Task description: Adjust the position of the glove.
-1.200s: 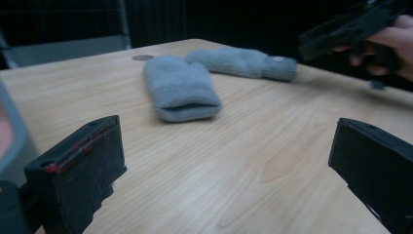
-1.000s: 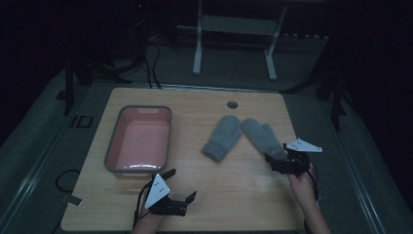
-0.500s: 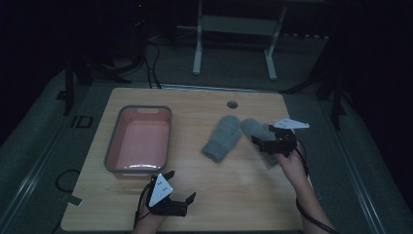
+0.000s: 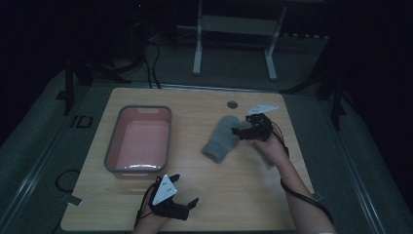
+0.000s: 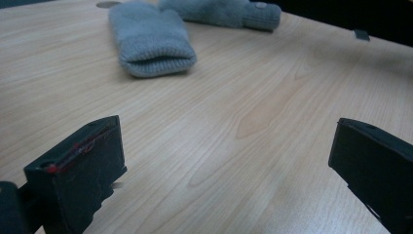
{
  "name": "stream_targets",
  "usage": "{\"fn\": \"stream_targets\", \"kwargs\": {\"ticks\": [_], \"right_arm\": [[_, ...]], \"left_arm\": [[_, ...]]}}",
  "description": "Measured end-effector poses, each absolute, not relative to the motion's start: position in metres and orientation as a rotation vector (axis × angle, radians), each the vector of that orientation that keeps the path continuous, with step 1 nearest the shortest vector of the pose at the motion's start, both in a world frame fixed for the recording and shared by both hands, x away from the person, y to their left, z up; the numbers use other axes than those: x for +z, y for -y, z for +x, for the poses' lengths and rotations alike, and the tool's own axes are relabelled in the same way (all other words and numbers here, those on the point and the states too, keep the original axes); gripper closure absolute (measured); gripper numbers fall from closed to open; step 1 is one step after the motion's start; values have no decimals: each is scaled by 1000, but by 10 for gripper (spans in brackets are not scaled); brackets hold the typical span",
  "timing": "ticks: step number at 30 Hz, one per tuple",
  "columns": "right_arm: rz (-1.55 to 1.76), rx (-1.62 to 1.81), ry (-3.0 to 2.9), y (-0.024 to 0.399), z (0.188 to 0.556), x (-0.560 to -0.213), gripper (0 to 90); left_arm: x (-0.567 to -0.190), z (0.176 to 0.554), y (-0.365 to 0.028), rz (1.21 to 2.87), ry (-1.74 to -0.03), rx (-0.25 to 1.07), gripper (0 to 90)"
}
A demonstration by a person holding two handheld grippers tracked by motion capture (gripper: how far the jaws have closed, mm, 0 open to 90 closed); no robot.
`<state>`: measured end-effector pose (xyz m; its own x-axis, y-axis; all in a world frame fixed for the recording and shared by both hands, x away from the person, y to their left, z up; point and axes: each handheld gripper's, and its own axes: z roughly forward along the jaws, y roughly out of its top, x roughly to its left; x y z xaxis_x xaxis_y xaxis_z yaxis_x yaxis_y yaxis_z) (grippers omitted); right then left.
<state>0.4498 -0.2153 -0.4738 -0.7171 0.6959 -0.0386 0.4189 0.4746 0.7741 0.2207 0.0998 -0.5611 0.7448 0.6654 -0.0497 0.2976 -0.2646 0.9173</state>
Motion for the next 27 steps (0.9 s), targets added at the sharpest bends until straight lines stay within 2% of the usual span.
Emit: {"fn": "stream_targets", "kwargs": {"ticks": [3, 10, 14, 16, 22, 27], "right_arm": [[898, 1079, -2411, 202, 459, -479, 197], [879, 1018, -2474, 181, 476, -496, 218], [885, 976, -2525, 175, 486, -506, 228], [908, 937, -2564, 172, 491, -511, 267], [943, 882, -2583, 171, 502, -526, 275], [905, 852, -2599, 170, 501, -539, 371]], "left_arm": [[-561, 220, -99, 1871, -732, 420, 1], [-559, 220, -102, 1854, -723, 420, 2], [-559, 221, -103, 1857, -731, 412, 2], [-559, 221, -103, 1860, -729, 405, 1], [-559, 218, -100, 1873, -705, 419, 2], [-558, 218, -100, 1866, -703, 424, 1]]}}
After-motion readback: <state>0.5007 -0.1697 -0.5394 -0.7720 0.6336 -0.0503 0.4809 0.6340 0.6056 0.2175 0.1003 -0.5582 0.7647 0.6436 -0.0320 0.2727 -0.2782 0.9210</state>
